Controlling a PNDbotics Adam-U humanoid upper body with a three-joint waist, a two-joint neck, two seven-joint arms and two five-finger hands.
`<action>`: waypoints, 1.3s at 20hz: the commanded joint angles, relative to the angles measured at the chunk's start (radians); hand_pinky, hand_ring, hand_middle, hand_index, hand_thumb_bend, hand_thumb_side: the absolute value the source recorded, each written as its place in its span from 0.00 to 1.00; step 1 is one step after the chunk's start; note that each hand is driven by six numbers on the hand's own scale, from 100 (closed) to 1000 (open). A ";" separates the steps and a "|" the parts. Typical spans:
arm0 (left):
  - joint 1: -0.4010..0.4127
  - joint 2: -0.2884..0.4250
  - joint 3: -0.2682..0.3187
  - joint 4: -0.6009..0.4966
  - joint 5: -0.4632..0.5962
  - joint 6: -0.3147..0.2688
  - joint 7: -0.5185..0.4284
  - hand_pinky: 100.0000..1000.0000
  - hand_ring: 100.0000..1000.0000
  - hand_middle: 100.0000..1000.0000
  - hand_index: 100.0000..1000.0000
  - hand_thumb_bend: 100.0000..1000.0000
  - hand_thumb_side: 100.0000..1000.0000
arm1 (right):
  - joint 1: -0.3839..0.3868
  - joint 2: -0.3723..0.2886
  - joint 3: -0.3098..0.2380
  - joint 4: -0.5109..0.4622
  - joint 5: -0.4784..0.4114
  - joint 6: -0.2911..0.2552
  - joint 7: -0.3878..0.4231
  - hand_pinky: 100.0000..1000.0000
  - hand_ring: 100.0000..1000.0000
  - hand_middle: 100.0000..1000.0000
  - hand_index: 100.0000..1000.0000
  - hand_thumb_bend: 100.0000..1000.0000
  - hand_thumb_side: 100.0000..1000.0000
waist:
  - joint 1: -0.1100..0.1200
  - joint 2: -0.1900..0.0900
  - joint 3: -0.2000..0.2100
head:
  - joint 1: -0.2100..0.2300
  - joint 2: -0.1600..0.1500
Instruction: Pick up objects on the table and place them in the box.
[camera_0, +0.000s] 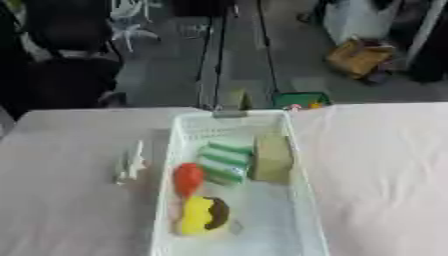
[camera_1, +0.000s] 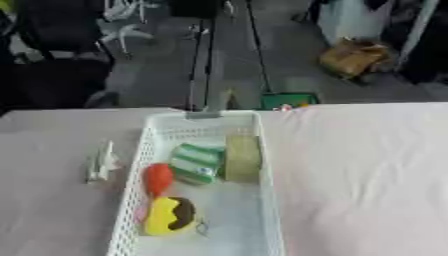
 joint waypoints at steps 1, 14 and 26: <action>-0.006 0.017 0.009 -0.015 0.002 0.001 -0.004 0.83 0.84 0.82 1.00 0.23 1.00 | -0.012 -0.015 -0.010 -0.016 -0.003 0.000 -0.003 0.81 0.89 0.83 0.81 0.00 1.00 | -0.002 -0.022 0.000 | 0.001 -0.014; 0.031 0.228 0.004 -0.015 -0.250 0.354 0.011 0.78 0.81 0.83 1.00 0.38 0.99 | -0.010 -0.023 -0.008 -0.016 -0.003 0.000 -0.001 0.81 0.89 0.83 0.81 0.00 1.00 | 0.009 -0.026 0.008 | -0.009 -0.002; -0.002 0.489 -0.089 -0.015 -0.536 0.559 -0.404 0.93 0.95 0.92 1.00 0.39 1.00 | -0.007 -0.030 -0.004 -0.016 -0.005 0.000 0.004 0.81 0.89 0.83 0.81 0.00 1.00 | 0.018 -0.037 0.004 | 0.007 -0.009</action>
